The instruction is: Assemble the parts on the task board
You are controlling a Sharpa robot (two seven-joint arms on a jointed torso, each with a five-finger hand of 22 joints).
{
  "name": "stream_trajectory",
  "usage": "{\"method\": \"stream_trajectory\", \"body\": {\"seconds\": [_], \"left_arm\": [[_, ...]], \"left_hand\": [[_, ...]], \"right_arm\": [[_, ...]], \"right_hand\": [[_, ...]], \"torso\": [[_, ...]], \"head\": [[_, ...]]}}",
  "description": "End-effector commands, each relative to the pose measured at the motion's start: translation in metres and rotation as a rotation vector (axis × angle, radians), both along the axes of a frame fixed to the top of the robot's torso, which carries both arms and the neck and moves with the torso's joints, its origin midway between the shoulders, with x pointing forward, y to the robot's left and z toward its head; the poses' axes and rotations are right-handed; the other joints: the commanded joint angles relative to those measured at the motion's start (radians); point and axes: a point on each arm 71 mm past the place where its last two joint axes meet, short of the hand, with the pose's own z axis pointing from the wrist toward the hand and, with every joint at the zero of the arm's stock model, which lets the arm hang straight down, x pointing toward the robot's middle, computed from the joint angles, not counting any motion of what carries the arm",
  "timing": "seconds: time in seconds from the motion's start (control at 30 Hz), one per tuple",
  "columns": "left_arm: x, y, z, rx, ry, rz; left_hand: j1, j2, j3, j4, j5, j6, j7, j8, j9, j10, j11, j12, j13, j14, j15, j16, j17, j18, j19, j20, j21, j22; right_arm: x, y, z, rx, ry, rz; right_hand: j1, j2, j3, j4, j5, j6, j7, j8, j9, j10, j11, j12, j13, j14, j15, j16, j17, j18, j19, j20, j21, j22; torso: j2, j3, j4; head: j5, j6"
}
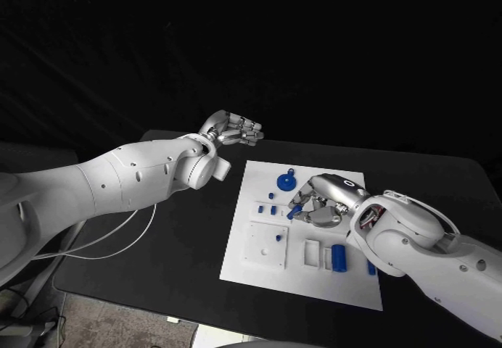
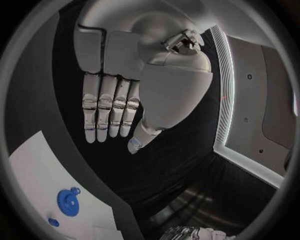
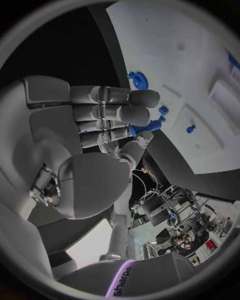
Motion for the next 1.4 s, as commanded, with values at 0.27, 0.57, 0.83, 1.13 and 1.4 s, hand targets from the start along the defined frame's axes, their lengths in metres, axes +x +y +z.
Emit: {"method": "stream_trajectory", "body": {"seconds": [0.27, 0.57, 0.83, 1.13, 1.4], "left_arm": [[0.000, -0.008, 0.001, -0.011, -0.002, -0.024], [0.000, -0.011, 0.001, -0.012, -0.001, -0.031], [0.000, -0.012, 0.001, -0.013, 0.000, -0.034], [0.000, -0.013, 0.000, -0.014, 0.001, -0.037], [0.000, -0.013, 0.000, -0.013, 0.001, -0.036]], "left_hand": [[-0.002, 0.009, 0.001, 0.002, 0.001, -0.001, 0.001, -0.001, -0.001, -0.003, 0.002, 0.006, 0.000, -0.005, 0.001, -0.004, -0.001, 0.015, 0.006, -0.002, 0.006, -0.002], [-0.002, 0.009, 0.001, 0.002, 0.001, -0.001, 0.001, -0.001, -0.001, -0.003, 0.002, 0.006, 0.000, -0.005, 0.001, -0.004, -0.001, 0.015, 0.006, -0.002, 0.006, -0.002], [-0.002, 0.009, 0.001, 0.002, 0.001, -0.001, 0.001, -0.001, -0.001, -0.003, 0.002, 0.006, 0.000, -0.005, 0.001, -0.004, -0.001, 0.015, 0.006, -0.002, 0.006, -0.002], [-0.003, 0.009, 0.001, 0.003, 0.001, -0.002, 0.002, -0.001, -0.001, -0.003, 0.002, 0.006, 0.000, -0.006, 0.001, -0.004, -0.001, 0.015, 0.006, -0.002, 0.006, -0.004], [-0.003, 0.009, 0.001, 0.003, 0.001, -0.002, 0.002, -0.001, -0.001, -0.003, 0.002, 0.006, 0.000, -0.006, 0.001, -0.004, -0.001, 0.015, 0.006, -0.002, 0.006, -0.004]], "right_arm": [[-0.021, 0.039, -0.021, -0.020, -0.052, 0.115], [-0.032, 0.056, -0.043, -0.069, -0.054, 0.156], [-0.036, 0.061, -0.056, -0.108, -0.049, 0.169], [-0.039, 0.063, -0.064, -0.136, -0.058, 0.173], [-0.038, 0.062, -0.067, -0.159, -0.056, 0.170]], "right_hand": [[0.004, 0.012, -0.001, -0.011, 0.004, 0.013, -0.009, 0.004, 0.017, 0.025, -0.017, 0.003, 0.001, 0.001, -0.007, -0.003, 0.002, 0.015, 0.035, -0.005, 0.005, 0.004], [0.005, 0.012, 0.000, -0.013, 0.004, 0.014, -0.010, 0.004, 0.017, 0.025, -0.017, 0.003, 0.001, 0.001, -0.007, -0.003, 0.003, 0.015, 0.035, -0.005, 0.006, 0.005], [0.004, 0.012, 0.001, -0.015, 0.004, 0.014, -0.010, 0.004, 0.017, 0.026, -0.017, 0.003, 0.001, 0.001, -0.007, -0.003, 0.004, 0.014, 0.035, -0.005, 0.007, 0.007], [0.003, 0.012, 0.002, -0.017, 0.003, 0.015, -0.010, 0.004, 0.017, 0.026, -0.017, 0.003, 0.001, 0.001, -0.007, -0.003, 0.005, 0.013, 0.035, -0.005, 0.007, 0.008], [0.003, 0.013, 0.002, -0.019, 0.003, 0.016, -0.010, 0.004, 0.016, 0.027, -0.018, 0.003, 0.001, 0.000, -0.008, -0.003, 0.006, 0.011, 0.035, -0.006, 0.008, 0.010]], "torso": [[0.001, 0.0006, 0.0013], [0.001, 0.0015, 0.0016], [0.000, 0.0019, -0.0008], [0.000, 0.0023, 0.0005], [0.000, 0.0008, -0.0006]], "head": [[0.019, -0.006], [0.024, -0.008], [0.025, -0.011], [0.023, -0.014], [0.024, -0.015]]}}
